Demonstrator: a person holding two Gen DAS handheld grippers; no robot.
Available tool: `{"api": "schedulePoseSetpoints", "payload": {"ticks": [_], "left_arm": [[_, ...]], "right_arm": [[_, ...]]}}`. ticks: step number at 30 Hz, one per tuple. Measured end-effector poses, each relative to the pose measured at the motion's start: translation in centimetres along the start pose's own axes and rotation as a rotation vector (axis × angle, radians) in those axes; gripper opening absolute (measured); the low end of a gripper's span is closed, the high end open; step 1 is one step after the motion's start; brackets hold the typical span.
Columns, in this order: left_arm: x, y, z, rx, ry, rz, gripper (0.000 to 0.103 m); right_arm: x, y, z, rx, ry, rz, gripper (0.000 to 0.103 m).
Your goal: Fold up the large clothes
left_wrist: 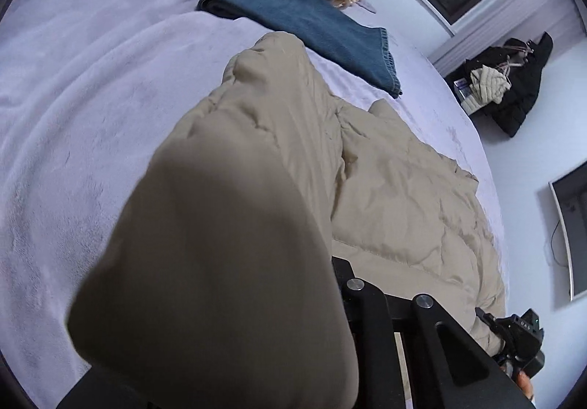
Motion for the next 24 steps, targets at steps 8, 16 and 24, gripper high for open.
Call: {"api": "schedulePoseSetpoints", "payload": {"ticks": [8,16,24], "left_arm": [[-0.5,4.3,1.6,-0.026,-0.106,0.007,0.021],[-7.5,10.6,0.7,-0.009,-0.08,-0.015,0.021],[-15.7,16.2,-1.0,0.031,-0.033,-0.098,0.024]], "right_arm": [[-2.8,3.2,-1.0,-0.007,0.067,0.019,0.024],[-7.2,6.8,1.0,-0.047,0.081,-0.039,0.025],[-12.8,11.6,5.0,-0.067,0.088,-0.114,0.025]]}}
Point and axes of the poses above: each gripper's, at about its wrist camera, not at the fingertips, and y roughly against the way its jaws point, z to its right, x to its top, the point moved 1 cm from there along -y, roughly the way its jaws point, and after that the axes turned 6 degrees about -x, right-handed, at the moved point
